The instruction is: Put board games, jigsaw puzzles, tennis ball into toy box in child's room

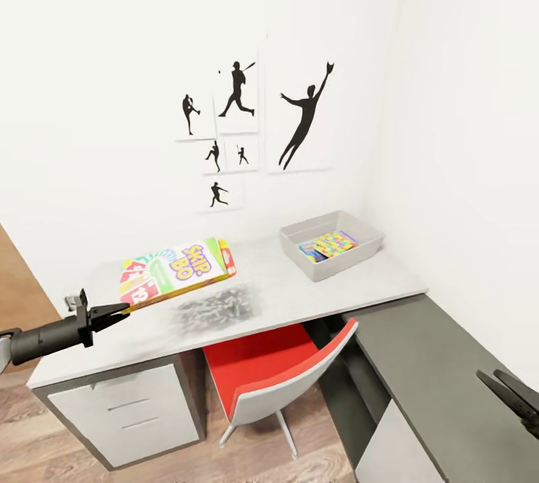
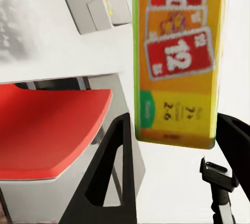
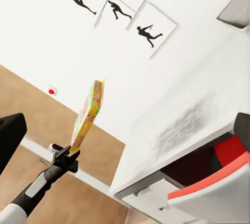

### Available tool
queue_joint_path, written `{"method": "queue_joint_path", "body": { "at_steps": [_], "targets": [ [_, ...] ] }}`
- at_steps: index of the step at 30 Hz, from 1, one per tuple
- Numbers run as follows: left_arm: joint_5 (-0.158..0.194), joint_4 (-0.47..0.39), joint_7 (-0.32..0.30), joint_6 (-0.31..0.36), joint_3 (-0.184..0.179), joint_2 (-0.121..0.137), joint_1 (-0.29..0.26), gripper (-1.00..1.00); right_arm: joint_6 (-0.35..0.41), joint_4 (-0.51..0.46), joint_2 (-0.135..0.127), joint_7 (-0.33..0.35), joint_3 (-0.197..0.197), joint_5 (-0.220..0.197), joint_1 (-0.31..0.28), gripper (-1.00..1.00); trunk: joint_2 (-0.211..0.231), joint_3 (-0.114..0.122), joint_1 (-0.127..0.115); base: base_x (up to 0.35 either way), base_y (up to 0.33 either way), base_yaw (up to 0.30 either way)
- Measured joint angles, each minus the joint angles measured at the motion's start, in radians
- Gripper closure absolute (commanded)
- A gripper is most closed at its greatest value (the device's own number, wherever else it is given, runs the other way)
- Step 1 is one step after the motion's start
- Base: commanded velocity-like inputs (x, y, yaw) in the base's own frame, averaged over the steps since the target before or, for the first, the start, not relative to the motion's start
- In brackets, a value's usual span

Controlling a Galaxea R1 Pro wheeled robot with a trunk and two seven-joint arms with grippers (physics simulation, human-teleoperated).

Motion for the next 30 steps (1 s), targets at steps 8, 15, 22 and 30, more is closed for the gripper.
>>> {"method": "queue_joint_path", "body": {
  "at_steps": [8, 15, 22, 30],
  "targets": [
    [-0.012, 0.000, -0.008, -0.001, 0.000, 0.002, 0.000, 1.00, 0.000, -0.001, 0.003, 0.000, 0.002, 0.000, 0.000, -1.00, 0.000, 0.000, 0.000, -0.103, 0.025, -0.267],
    [-0.015, 0.000, -0.008, -0.002, -0.001, 0.013, 0.000, 1.00, 0.000, -0.002, 0.005, -0.002, 0.003, 0.000, 0.000, -1.00, 0.000, 0.000, 0.000, -0.008, 0.002, -0.276],
    [-0.011, 0.000, -0.010, 0.000, -0.001, 0.016, 0.000, 1.00, 0.000, -0.004, 0.006, 0.000, 0.003, 0.000, 0.000, -1.00, 0.000, 0.000, 0.000, 0.000, 0.000, -0.097],
    [-0.001, 0.000, -0.011, 0.000, 0.001, 0.051, 0.002, 1.00, 0.000, -0.004, 0.006, 0.000, 0.003, 0.000, 0.000, -1.00, 0.000, -0.003, 0.000, 0.022, 0.013, -0.121]
  ]
}}
